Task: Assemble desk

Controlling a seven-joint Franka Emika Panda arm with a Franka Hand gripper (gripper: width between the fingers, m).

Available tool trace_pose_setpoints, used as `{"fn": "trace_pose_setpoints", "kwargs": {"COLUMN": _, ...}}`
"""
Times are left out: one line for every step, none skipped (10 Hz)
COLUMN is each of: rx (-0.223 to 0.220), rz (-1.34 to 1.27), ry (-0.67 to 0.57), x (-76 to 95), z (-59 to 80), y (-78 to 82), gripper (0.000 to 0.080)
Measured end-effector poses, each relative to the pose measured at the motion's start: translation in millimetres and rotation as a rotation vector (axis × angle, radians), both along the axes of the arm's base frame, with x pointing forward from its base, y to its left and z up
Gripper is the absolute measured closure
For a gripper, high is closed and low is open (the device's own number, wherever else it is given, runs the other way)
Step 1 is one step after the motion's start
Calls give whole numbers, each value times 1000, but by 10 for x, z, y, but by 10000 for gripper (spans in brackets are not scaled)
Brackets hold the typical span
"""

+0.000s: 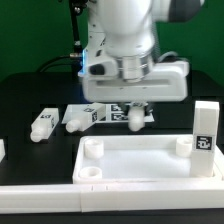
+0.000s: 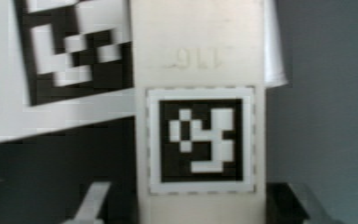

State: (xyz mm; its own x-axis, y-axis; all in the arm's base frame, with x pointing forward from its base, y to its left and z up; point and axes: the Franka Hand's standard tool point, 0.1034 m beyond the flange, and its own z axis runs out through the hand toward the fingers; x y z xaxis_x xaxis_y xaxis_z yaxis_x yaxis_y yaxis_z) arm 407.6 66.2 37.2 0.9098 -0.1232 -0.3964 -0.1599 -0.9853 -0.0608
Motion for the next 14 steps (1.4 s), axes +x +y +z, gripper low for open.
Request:
{"fn": "trace_pose_setpoints", "kwargs": {"rx": 21, "rz": 87, "ry": 66, "x": 35, "z": 109, "y": 198, "gripper": 515}}
{"fn": "trace_pose_setpoints", "kwargs": {"rx": 52, "rz": 142, "ry": 114, "x": 29, "z": 49, "y": 199, "gripper": 515}}
{"fn": "trace_pose_setpoints", "kwargs": {"rx": 53, "rz": 126, "ry": 180, "x": 4, "z": 35, "y": 178, "gripper": 515}}
{"fn": "trace_pose_setpoints", "kwargs": {"rx": 67, "rz": 124, "ry": 255, "x": -7, "z": 48, "y": 185, "gripper": 515}}
{"fn": "trace_pose_setpoints", "kwargs": {"rx": 70, "rz": 123, "ry": 287, "x": 19, "z": 18, "y": 179, "gripper": 515}}
{"fn": "trace_pose_setpoints", "kwargs": {"rx": 68, "rz": 122, "ry": 273, "x": 39, "z": 8, "y": 175, "gripper": 515}}
{"fn": "trace_pose_setpoints", "kwargs": {"rx": 68, "rz": 122, "ry": 272, "x": 36, "z": 16, "y": 176, "gripper": 515}}
{"fn": "trace_pose_setpoints", "kwargs": {"rx": 70, "rz": 128, "ry": 254, "x": 73, "z": 33, "y": 189, "gripper": 515}}
{"fn": "trace_pose_setpoints", "kwargs": {"rx": 70, "rz": 131, "ry": 231, "x": 111, "z": 53, "y": 199, "gripper": 515}}
{"fn": "trace_pose_setpoints", "kwargs": {"rx": 65, "rz": 126, "ry": 219, "x": 119, "z": 59, "y": 206, "gripper": 515}}
{"fn": "trace_pose_setpoints", "kwargs": {"rx": 58, "rz": 125, "ry": 209, "x": 136, "z": 70, "y": 214, "gripper": 515}}
{"fn": "trace_pose_setpoints", "kwargs": {"rx": 36, "rz": 105, "ry": 210, "x": 138, "z": 73, "y": 222, "gripper": 515}}
{"fn": "trace_pose_setpoints", "kwargs": {"rx": -13, "rz": 16, "ry": 223, "x": 133, "z": 65, "y": 221, "gripper": 515}}
{"fn": "trace_pose_setpoints", "kwargs": {"rx": -42, "rz": -36, "ry": 230, "x": 132, "z": 63, "y": 219, "gripper": 515}}
